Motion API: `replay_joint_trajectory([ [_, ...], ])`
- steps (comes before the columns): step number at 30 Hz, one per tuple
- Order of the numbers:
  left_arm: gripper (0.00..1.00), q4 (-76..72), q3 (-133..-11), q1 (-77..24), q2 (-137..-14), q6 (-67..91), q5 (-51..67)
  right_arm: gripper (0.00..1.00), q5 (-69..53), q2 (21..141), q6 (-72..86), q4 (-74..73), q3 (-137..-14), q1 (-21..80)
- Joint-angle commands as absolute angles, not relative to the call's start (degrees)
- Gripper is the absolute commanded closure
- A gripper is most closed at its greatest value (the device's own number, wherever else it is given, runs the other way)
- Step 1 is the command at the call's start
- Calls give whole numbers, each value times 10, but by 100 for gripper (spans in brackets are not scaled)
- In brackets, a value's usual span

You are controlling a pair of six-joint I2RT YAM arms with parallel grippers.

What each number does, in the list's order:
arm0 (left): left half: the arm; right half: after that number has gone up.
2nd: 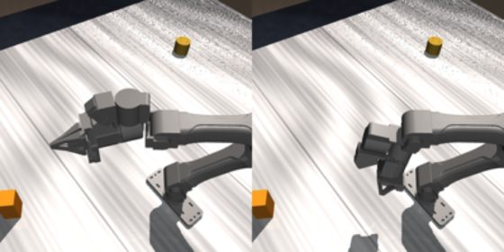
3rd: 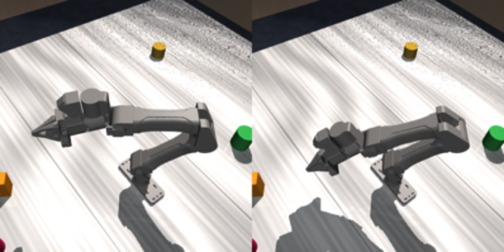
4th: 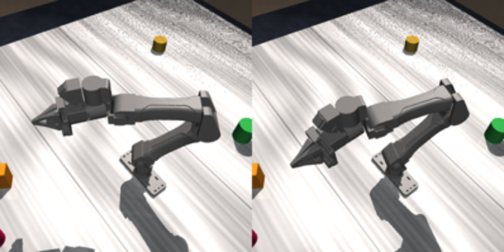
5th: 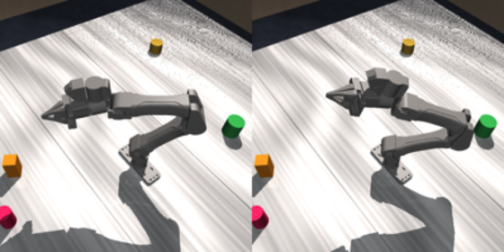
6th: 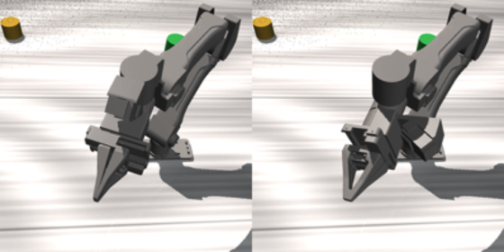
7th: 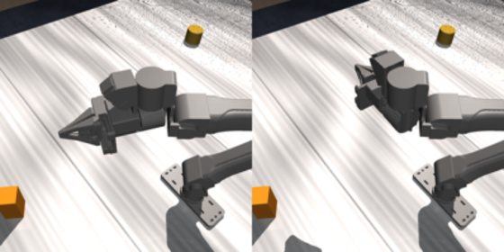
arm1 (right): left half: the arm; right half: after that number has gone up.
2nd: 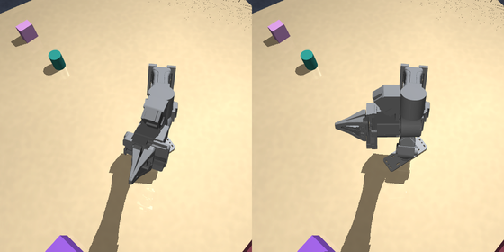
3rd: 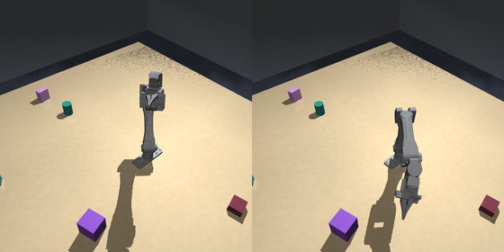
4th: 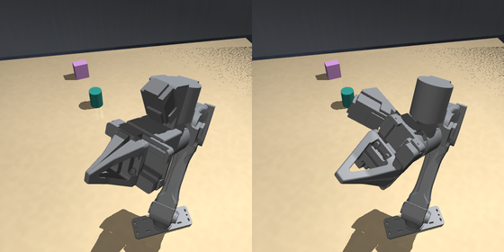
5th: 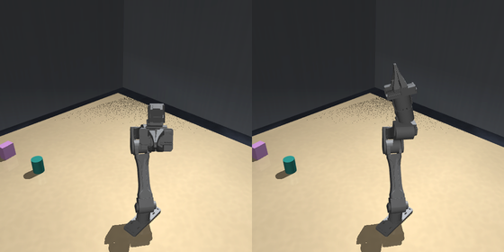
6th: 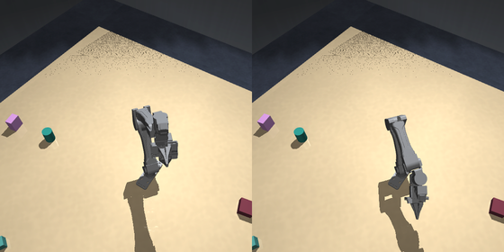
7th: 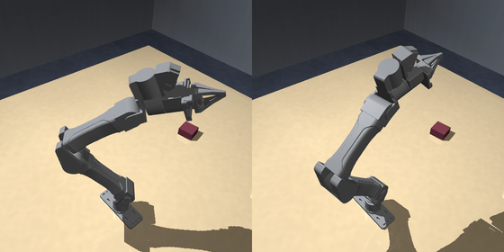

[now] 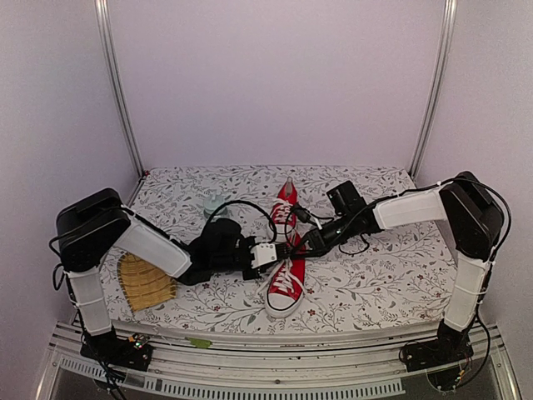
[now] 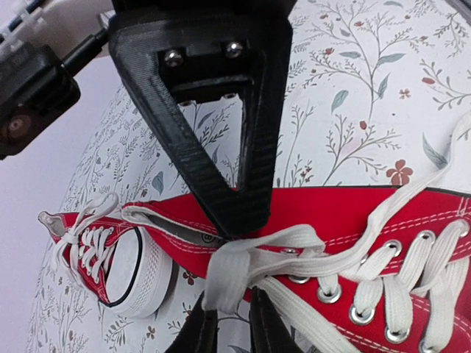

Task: Tie the shoes
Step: Cross the half-tied shoelace with the shoelace loop.

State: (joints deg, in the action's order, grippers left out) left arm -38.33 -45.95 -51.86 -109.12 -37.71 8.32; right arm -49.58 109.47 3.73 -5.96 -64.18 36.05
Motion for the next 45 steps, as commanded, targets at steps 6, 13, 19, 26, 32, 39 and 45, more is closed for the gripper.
replay_joint_trajectory([
  [6,77,-302,-496,-501,-1082,-407,112,92,-498,1075,6,-94,-644,353],
  [13,76,-286,-515,-497,-1091,-415,127,74,-537,1072,32,-35,-618,356],
  [19,71,-257,-528,-489,-1093,-423,168,78,-528,1090,48,-12,-617,371],
  [26,72,-225,-556,-486,-1106,-422,187,86,-498,1103,44,-41,-631,371],
  [32,72,-218,-559,-484,-1107,-421,197,82,-499,1103,36,-53,-629,372],
  [39,73,-206,-573,-484,-1118,-413,208,92,-538,1096,35,-43,-627,372],
  [45,75,-204,-576,-485,-1121,-411,209,99,-543,1089,31,-49,-632,372],
])
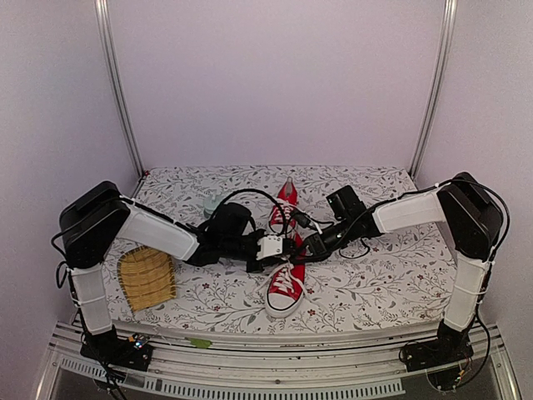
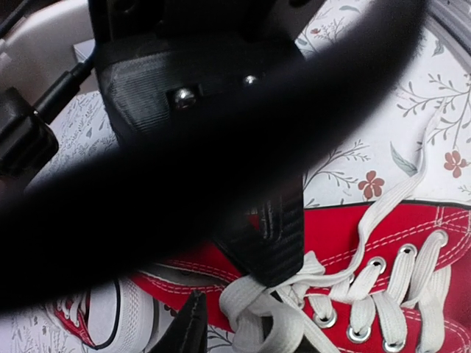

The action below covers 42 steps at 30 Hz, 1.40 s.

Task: Tie the shoes
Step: Cross the half-tied shoelace with the shoelace loop.

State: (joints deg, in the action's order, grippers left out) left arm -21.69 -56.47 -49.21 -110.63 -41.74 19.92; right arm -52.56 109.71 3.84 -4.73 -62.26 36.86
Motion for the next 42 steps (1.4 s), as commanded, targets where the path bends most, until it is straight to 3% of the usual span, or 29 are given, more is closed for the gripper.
replay_joint_trajectory([
  [1,75,-204,-577,-484,-1121,-410,210,99,-546,1086,28,-49,-633,372],
  [8,82,-207,-584,-486,-1121,-399,222,99,-560,1082,25,-50,-637,372],
  [13,100,-210,-580,-486,-1121,-392,237,99,-570,1083,24,-47,-642,372],
  [19,100,-239,-569,-486,-1121,-361,217,99,-575,1079,29,-53,-653,372],
  [24,100,-369,-511,-499,-1113,-346,118,85,-577,1055,36,-53,-621,349],
  [33,100,-382,-506,-514,-1120,-349,102,87,-545,1092,103,32,-595,323],
  [42,100,-379,-507,-515,-1121,-347,102,87,-574,1142,99,65,-628,364],
])
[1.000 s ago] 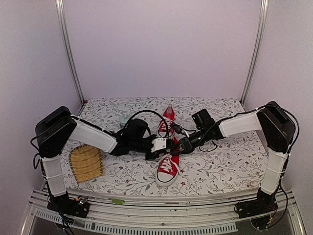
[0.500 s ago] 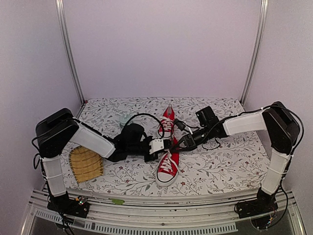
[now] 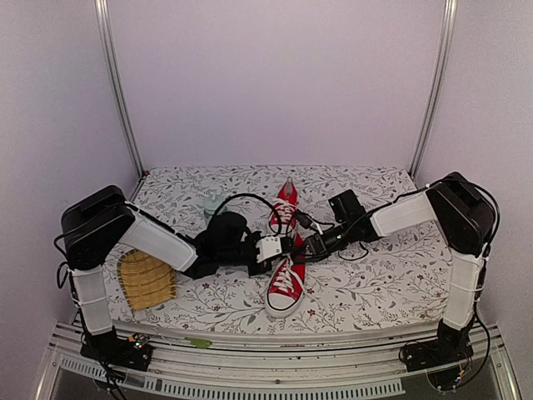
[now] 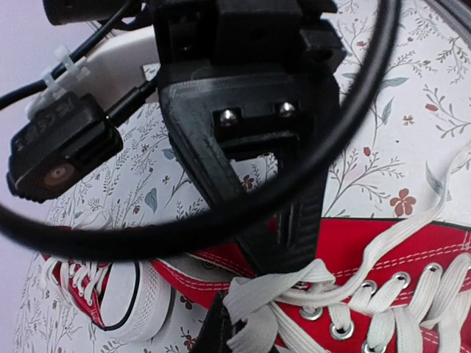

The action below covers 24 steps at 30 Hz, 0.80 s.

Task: Tie the shoes
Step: Cross the half-tied shoelace with the shoelace loop.

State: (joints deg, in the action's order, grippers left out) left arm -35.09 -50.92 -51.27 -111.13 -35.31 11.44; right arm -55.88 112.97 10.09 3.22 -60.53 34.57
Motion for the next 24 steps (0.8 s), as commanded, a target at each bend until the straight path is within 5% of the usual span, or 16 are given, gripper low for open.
replay_joint_trajectory([
  [1,100,-379,-507,-515,-1120,-346,102,87,-582,1142,99,70,-626,365],
  [24,100,-380,-504,-514,-1121,-349,96,76,-550,1121,128,105,-614,373],
])
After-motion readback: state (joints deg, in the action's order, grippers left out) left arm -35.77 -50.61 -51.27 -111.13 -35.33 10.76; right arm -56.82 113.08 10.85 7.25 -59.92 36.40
